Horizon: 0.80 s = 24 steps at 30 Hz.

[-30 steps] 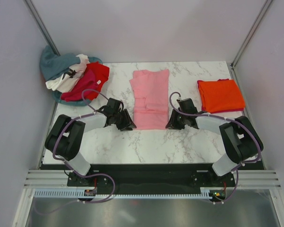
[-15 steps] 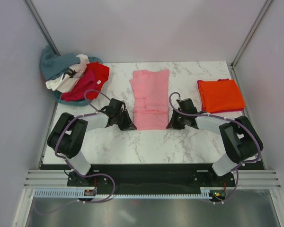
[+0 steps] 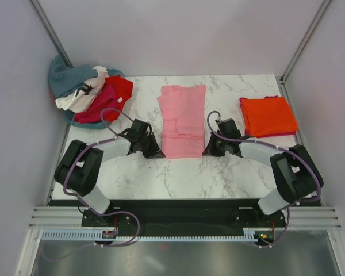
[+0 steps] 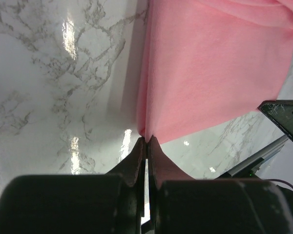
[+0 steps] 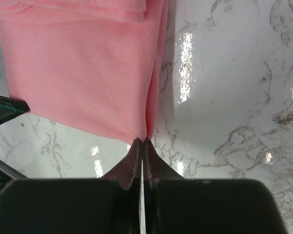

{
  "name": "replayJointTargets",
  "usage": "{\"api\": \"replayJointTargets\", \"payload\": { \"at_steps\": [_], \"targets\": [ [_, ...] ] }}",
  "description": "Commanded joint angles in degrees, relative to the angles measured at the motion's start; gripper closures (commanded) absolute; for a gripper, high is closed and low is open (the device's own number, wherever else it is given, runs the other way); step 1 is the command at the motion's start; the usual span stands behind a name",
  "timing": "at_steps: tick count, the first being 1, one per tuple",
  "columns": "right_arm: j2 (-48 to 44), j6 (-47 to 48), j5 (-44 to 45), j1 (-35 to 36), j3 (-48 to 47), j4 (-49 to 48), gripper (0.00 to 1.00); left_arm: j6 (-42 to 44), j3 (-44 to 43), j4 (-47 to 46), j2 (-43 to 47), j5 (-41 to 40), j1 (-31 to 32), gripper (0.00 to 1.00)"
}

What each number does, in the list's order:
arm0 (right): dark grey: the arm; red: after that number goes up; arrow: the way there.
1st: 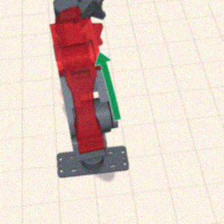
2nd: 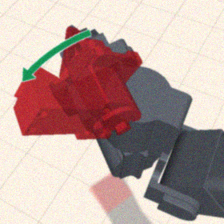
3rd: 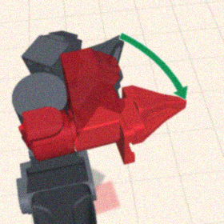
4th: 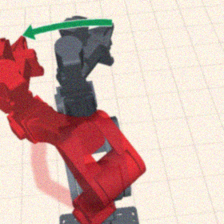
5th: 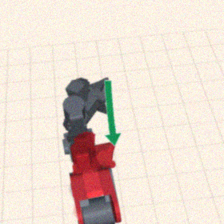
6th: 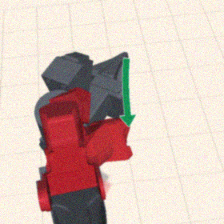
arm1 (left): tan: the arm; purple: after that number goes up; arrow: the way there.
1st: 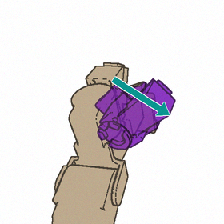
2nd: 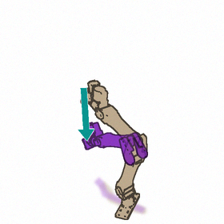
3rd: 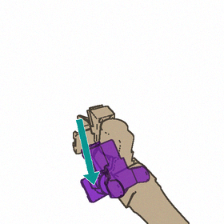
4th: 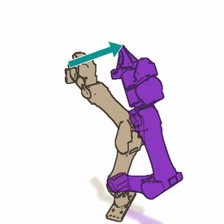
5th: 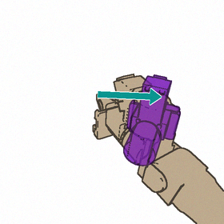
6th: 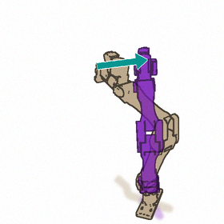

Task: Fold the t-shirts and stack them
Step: Fold the tshirt

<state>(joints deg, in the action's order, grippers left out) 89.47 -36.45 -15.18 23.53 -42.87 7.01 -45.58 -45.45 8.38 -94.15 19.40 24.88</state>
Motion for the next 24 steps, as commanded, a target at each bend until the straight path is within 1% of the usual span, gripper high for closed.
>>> {"api": "replayJointTargets", "payload": {
  "at_steps": [1,7,11,13,14,15,16,17,18,19,21,23,24],
  "targets": [
    [-3.07,-0.47,0.41,0.29,-0.46,0.55,1.0,0.93,-0.96,1.72,4.32,-1.47,0.16,0.98],
    [-3.43,-0.64,0.24,0.29,-0.37,1.17,1.0,1.46,-1.57,3.22,6.17,-1.47,0.16,0.98],
    [-4.21,-0.29,0.85,0.11,-3.44,3.1,1.0,2.34,-5.86,5.94,6.87,-1.82,-0.1,0.98],
    [-4.22,0.75,1.12,-0.41,-8.09,6.24,1.0,2.52,-8.24,7.35,6.61,-1.47,-1.06,0.98],
    [-3.87,1.02,1.47,-0.67,-10.11,7.4,1.0,2.86,-11.56,7.87,6.26,-0.95,-2.28,0.98],
    [-3.78,1.37,1.56,-1.29,-14.74,8.8,1.0,3.04,-13.59,10.05,6.0,0.02,-2.91,0.98],
    [-3.69,2.07,1.47,-1.64,-17.13,10.12,1.0,3.22,-15.61,11.03,6.08,0.2,-3.43,0.98],
    [-3.78,2.26,1.64,-1.82,-19.51,12.57,1.0,3.74,-19.37,12.17,6.43,0.2,-3.87,0.98],
    [-3.87,2.43,2.17,-2.17,-23.62,13.64,1.0,3.92,-21.06,13.14,7.04,-0.49,-4.05,0.98],
    [-4.21,2.69,2.35,-2.17,-25.31,14.61,1.0,4.18,-22.56,14.8,8.62,-0.94,-4.14,0.98],
    [-5.71,2.7,2.52,-2.26,-27.78,16.19,1.0,4.27,-24.41,15.52,10.64,-0.77,-4.14,0.98],
    [-7.2,2.0,2.26,-2.26,-27.01,16.37,1.0,4.01,-23.46,15.61,13.54,-0.24,-4.14,0.98],
    [-7.64,1.82,2.0,-2.35,-24.91,16.37,1.0,4.1,-21.37,15.61,14.34,0.02,-4.14,0.98]
  ]
}}
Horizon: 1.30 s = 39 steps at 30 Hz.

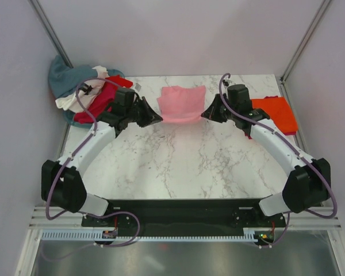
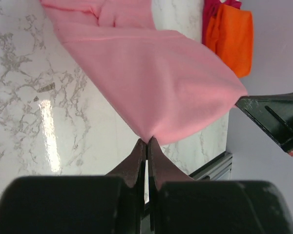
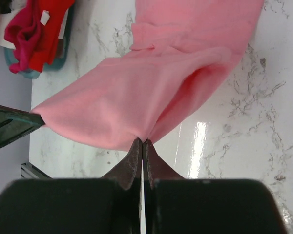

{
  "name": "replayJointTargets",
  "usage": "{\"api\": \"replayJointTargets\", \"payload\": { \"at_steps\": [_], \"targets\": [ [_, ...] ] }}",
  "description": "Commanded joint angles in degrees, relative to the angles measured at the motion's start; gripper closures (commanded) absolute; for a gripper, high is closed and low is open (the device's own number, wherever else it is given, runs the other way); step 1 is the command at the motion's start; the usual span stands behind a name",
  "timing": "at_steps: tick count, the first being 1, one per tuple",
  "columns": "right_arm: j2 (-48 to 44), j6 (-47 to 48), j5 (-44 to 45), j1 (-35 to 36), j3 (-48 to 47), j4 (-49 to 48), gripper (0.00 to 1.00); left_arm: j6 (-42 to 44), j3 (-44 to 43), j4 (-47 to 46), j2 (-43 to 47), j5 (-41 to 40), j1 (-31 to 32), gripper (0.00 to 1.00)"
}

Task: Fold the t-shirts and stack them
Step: Fold the tshirt

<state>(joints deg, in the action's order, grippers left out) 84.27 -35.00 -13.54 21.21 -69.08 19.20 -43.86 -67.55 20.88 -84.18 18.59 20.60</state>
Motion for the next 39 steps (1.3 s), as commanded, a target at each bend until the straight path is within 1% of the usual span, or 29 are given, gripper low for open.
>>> {"api": "replayJointTargets", "payload": {
  "at_steps": [1,2,4,5,6,11,14,16,20,23,27,30,34,39],
  "targets": [
    [-2.88,0.11,-0.34,-0.03,2.71,4.09,1.0,2.37,2.23,3.11,5.07,1.53,0.14,0.98],
    [-3.67,-0.15,-0.61,0.06,4.46,3.83,1.0,2.28,5.73,3.02,6.56,1.89,0.14,0.98],
    [-4.9,-1.12,-1.48,0.15,10.61,2.08,1.0,2.11,9.7,2.85,7.62,2.41,0.4,0.98],
    [-6.82,-1.47,-1.75,0.15,12.81,1.46,1.0,2.11,13.28,2.67,8.76,2.59,0.49,0.98],
    [-8.06,-2.25,-1.93,0.15,17.01,0.93,1.0,2.02,15.15,2.41,9.64,3.2,0.75,0.98],
    [-16.31,-3.05,-3.59,0.15,26.26,0.66,1.0,1.67,25.95,1.62,15.35,3.21,4.0,0.98],
    [-20.18,-3.49,-4.56,0.5,30.66,1.71,1.0,0.36,30.53,1.61,18.78,4.26,5.06,0.98],
    [-23.51,-4.1,-5.09,0.94,33.21,3.11,1.0,-0.96,32.9,1.53,21.58,4.79,6.9,0.98],
    [-29.58,-5.25,-4.92,1.11,35.77,5.67,1.0,-3.42,35.02,1.61,25.9,5.84,9.01,0.98],
    [-32.4,-5.34,-4.39,1.2,35.16,7.6,1.0,-4.66,34.94,1.61,27.93,6.37,10.16,0.98],
    [-33.12,-4.55,-2.29,1.11,30.15,9.27,1.0,-5.45,31.79,1.7,27.93,6.28,9.9,0.98],
    [-31.8,-3.59,-0.18,1.11,26.29,9.54,1.0,-5.45,27.92,1.62,25.83,6.11,9.64,0.98],
    [-27.77,-2.53,1.67,1.2,22.68,9.63,1.0,-4.49,23.18,1.62,22.67,5.84,9.02,0.98],
    [-24.16,-1.65,4.4,1.11,18.55,9.54,1.0,-3.26,19.57,1.62,18.98,5.76,8.4,0.98]
  ]
}}
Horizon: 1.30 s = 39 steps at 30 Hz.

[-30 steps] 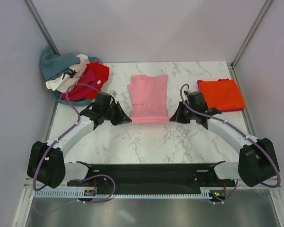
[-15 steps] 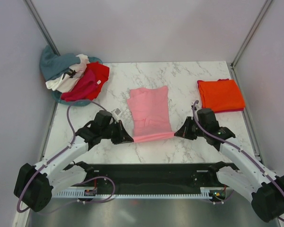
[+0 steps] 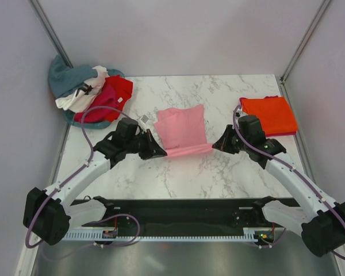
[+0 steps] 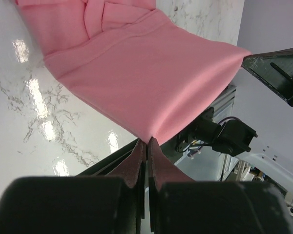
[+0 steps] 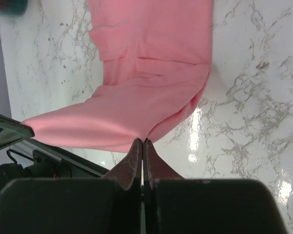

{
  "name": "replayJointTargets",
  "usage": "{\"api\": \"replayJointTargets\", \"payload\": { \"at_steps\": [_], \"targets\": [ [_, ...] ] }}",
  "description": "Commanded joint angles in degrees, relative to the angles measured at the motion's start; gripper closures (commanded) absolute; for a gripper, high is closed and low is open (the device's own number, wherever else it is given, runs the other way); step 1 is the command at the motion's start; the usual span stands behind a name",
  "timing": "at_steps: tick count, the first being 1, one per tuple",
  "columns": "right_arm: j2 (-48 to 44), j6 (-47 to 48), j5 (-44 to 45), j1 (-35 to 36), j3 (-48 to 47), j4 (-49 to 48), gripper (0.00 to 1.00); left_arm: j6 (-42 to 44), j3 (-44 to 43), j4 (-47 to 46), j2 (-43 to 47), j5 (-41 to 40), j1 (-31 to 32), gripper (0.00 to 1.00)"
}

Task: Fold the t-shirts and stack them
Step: Fold the tshirt

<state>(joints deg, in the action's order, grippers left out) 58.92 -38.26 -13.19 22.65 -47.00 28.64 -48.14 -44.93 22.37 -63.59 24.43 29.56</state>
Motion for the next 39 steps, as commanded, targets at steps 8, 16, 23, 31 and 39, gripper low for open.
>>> {"api": "replayJointTargets", "payload": {
  "at_steps": [8,16,23,31,39],
  "targets": [
    [6.91,4.07,7.13,-0.86,-9.32,0.18,1.0,2.44,-8.42,0.22,-7.42,0.36,-3.01,0.98],
    [15.35,6.71,7.57,-2.44,-16.36,-0.17,1.0,3.32,-13.95,0.13,-12.78,-0.25,-5.3,0.98],
    [22.55,7.94,6.08,-4.28,-22.86,-1.57,1.0,3.32,-18.79,-0.57,-17.79,-1.22,-8.02,0.98],
    [31.34,7.85,3.09,-6.04,-28.4,-3.77,1.0,3.49,-24.94,-1.1,-24.64,-1.22,-10.22,0.98],
    [38.99,7.85,0.98,-7.01,-35.78,-4.3,1.0,3.67,-29.25,-1.19,-30.18,-0.61,-12.86,0.98]
  ]
}}
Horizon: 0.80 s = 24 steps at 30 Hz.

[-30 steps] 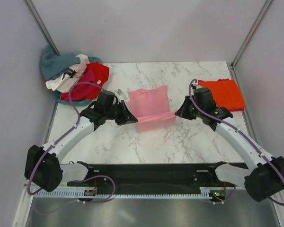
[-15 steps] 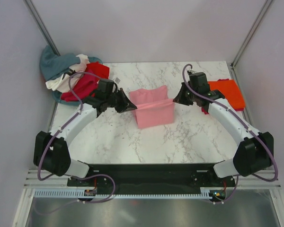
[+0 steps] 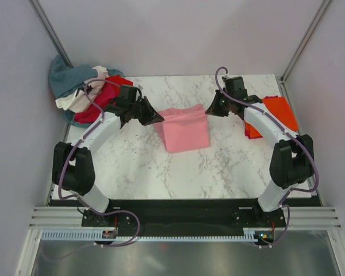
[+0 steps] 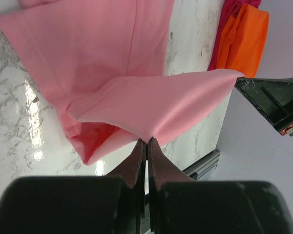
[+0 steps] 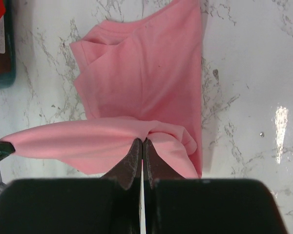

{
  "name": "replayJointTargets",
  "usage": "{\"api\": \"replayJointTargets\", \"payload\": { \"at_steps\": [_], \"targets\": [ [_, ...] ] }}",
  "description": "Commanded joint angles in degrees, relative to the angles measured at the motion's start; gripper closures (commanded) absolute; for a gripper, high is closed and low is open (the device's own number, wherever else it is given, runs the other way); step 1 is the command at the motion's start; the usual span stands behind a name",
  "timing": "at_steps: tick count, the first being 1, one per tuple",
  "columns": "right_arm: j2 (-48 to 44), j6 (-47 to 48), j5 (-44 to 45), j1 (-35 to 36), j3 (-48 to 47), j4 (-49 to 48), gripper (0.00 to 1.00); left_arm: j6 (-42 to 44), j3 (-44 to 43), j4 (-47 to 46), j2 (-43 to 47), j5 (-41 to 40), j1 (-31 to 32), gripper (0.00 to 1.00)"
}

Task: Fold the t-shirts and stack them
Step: Fold the tshirt

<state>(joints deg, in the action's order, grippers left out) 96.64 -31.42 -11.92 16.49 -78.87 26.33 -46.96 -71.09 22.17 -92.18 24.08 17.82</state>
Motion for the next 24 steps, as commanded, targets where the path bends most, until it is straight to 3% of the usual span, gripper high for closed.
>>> {"api": "replayJointTargets", "payload": {
  "at_steps": [1,5,13,24],
  "targets": [
    [2.31,0.92,-0.47,-1.02,-4.36,-2.07,1.0,2.4,-3.79,-0.91,-2.03,0.0,-1.3,0.98],
    [2.94,0.83,-2.57,-1.29,-4.89,-2.24,1.0,1.96,-3.8,-1.17,-2.57,2.02,-1.39,0.98],
    [-4.35,0.75,-5.21,-1.37,1.08,-2.16,1.0,0.12,3.31,-1.7,5.85,3.35,0.8,0.98],
    [-24.28,-0.13,-7.24,-1.29,23.83,-0.84,1.0,-4.89,21.58,-2.66,20.28,-0.43,10.91,0.98]
  ]
}}
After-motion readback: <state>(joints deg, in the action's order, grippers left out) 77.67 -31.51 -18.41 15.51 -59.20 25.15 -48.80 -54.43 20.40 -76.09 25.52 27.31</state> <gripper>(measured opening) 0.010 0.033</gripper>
